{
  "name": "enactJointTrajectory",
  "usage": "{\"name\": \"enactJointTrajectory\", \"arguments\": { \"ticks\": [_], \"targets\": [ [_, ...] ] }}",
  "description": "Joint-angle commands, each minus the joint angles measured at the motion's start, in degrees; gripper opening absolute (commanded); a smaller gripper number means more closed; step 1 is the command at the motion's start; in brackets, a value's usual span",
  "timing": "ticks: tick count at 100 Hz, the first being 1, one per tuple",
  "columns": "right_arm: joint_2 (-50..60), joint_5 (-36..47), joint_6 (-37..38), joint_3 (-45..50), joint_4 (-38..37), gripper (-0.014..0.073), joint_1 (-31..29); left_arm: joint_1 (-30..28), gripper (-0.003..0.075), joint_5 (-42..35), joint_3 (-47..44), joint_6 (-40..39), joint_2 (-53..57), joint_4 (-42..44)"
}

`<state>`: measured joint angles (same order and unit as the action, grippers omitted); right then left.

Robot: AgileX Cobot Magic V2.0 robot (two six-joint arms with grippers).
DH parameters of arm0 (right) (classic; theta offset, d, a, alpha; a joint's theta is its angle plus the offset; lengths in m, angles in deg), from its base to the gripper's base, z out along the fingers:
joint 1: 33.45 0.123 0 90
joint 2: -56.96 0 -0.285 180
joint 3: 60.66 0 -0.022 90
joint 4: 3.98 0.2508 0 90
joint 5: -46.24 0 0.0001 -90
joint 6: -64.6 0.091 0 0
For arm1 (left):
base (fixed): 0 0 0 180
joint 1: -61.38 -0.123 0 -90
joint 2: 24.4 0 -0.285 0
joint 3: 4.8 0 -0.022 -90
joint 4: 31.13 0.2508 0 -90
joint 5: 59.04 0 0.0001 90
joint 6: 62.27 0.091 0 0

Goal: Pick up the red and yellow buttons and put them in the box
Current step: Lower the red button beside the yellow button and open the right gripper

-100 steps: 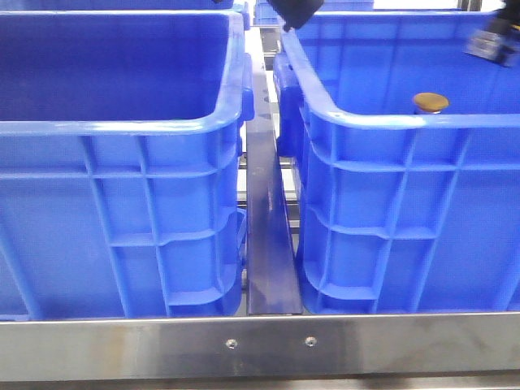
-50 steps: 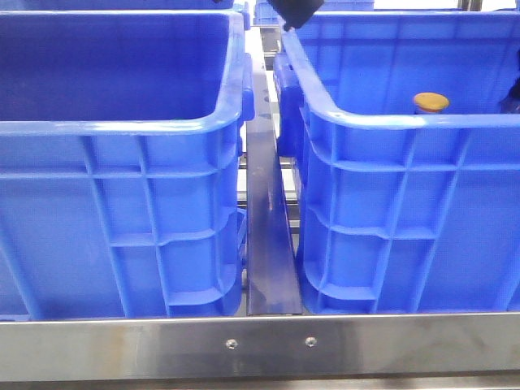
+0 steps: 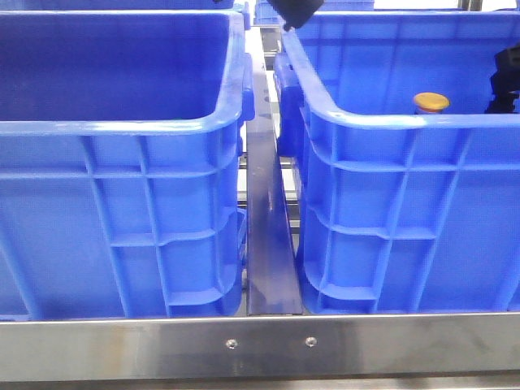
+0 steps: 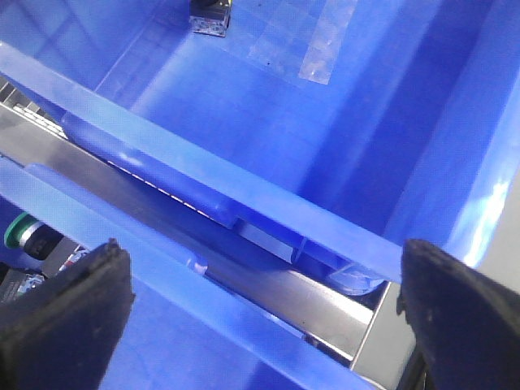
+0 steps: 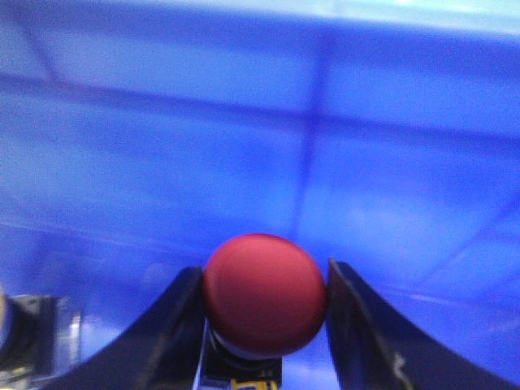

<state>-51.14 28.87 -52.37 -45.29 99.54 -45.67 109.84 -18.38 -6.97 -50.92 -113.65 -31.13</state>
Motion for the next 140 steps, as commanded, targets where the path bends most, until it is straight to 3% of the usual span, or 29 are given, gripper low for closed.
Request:
{"name": "enactJointTrajectory", "arguments": {
  "ticks": [1, 39, 59, 65, 140],
  "targets": [
    [1.6, -2.5, -1.8, -2.3, 6.5, 0.0121, -0.2, 0.5, 0.062, -3.6, 2.0, 0.0, 2.2, 0.0],
    [0.5, -2.4, -3.5, -2.3, 6.5, 0.0139, -0.2, 0.5, 0.062, -3.6, 2.0, 0.0, 2.2, 0.0],
    [0.5, -2.3, -3.4, -2.3, 6.5, 0.0381, -0.2, 0.5, 0.062, -3.6, 2.0, 0.0, 2.2, 0.0],
    [0.5, -2.3, -3.4, -2.3, 6.5, 0.0406, -0.2, 0.5, 0.062, -3.6, 2.0, 0.0, 2.2, 0.0],
    [6.5, -1.4, -1.8, 0.6, 6.4, 0.0407, -0.2, 0.5, 0.062, -3.6, 2.0, 0.0, 2.2, 0.0]
  ]
}}
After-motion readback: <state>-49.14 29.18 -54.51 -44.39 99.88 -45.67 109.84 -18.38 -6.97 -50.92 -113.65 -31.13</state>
